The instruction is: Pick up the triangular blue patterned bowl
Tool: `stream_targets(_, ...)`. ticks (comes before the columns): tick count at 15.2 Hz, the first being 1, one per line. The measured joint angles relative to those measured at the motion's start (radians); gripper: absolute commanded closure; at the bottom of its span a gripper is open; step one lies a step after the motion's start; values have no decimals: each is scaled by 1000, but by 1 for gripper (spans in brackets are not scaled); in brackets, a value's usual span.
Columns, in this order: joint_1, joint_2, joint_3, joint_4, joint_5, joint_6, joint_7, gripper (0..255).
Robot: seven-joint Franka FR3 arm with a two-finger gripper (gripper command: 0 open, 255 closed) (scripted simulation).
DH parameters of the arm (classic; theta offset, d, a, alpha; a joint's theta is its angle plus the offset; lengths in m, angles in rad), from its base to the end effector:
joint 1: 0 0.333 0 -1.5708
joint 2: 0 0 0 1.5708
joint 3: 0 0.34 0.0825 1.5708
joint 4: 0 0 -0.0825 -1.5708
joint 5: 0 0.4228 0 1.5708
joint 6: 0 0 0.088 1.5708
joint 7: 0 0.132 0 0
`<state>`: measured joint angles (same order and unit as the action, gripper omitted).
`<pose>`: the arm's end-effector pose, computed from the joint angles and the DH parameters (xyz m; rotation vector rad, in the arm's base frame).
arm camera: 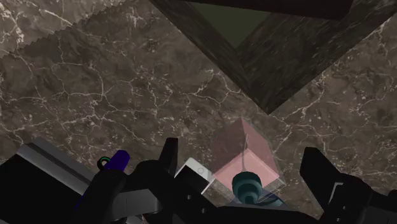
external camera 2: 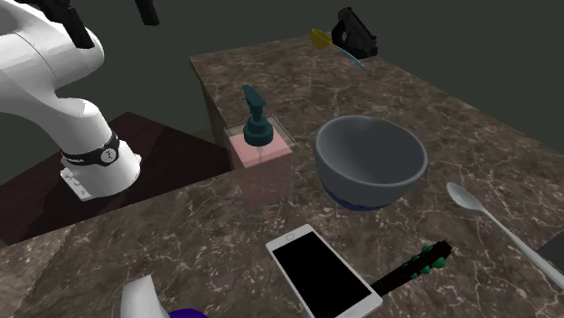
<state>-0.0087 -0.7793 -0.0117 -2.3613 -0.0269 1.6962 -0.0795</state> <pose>0.3458 -0.0112 0.5895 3.1109 0.0994 0.1763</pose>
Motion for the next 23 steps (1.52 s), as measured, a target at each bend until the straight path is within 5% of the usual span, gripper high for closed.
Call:
stream_targets(9, 7, 259, 2, 81, 66, 164, 60, 0)
stream_targets(23, 18, 805, -9, 440, 213, 333, 125, 0)
